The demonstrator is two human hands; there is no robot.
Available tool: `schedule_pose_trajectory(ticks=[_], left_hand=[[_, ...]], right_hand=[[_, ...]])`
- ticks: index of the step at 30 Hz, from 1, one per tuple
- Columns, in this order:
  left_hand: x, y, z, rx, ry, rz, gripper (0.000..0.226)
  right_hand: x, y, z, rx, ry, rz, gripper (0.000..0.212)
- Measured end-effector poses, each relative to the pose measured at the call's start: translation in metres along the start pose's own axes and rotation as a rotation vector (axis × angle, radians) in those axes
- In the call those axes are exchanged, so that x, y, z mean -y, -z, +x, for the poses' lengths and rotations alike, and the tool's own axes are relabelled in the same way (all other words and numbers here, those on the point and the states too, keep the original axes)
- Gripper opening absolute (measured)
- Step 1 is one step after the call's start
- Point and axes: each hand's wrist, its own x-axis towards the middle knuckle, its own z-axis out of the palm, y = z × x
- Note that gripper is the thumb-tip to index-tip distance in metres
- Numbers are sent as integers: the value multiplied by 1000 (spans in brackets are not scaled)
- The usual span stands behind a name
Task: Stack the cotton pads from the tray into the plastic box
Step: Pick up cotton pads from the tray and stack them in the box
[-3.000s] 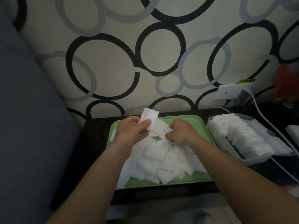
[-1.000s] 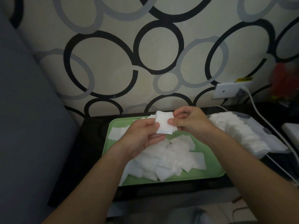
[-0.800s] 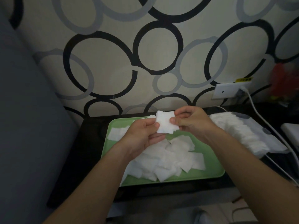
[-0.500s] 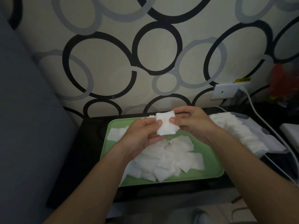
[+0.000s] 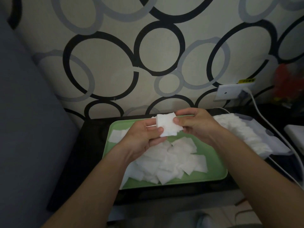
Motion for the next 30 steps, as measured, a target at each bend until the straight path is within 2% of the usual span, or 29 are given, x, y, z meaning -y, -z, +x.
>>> schedule_pose_trajectory(ticks=[4, 10, 12, 16, 25, 30], left_hand=[[-1, 4, -1, -46, -3, 31, 30], [2, 2, 2, -123, -33, 36, 25], [3, -1, 2, -122, -45, 31, 26], [3, -5, 1, -93, -59, 31, 27], [1, -4, -2, -62, -42, 39, 28], [-4, -5, -1, -182, 33, -73, 23]], right_hand=[[6, 9, -1, -26, 22, -27, 32], [17, 3, -6, 173, 24, 321, 18], [14, -6, -7, 219, -3, 268, 14], [3, -18, -6, 88, 41, 9, 10], [-1, -27, -5, 1, 107, -105, 10], [-3, -34, -7, -19, 165, -237, 13]])
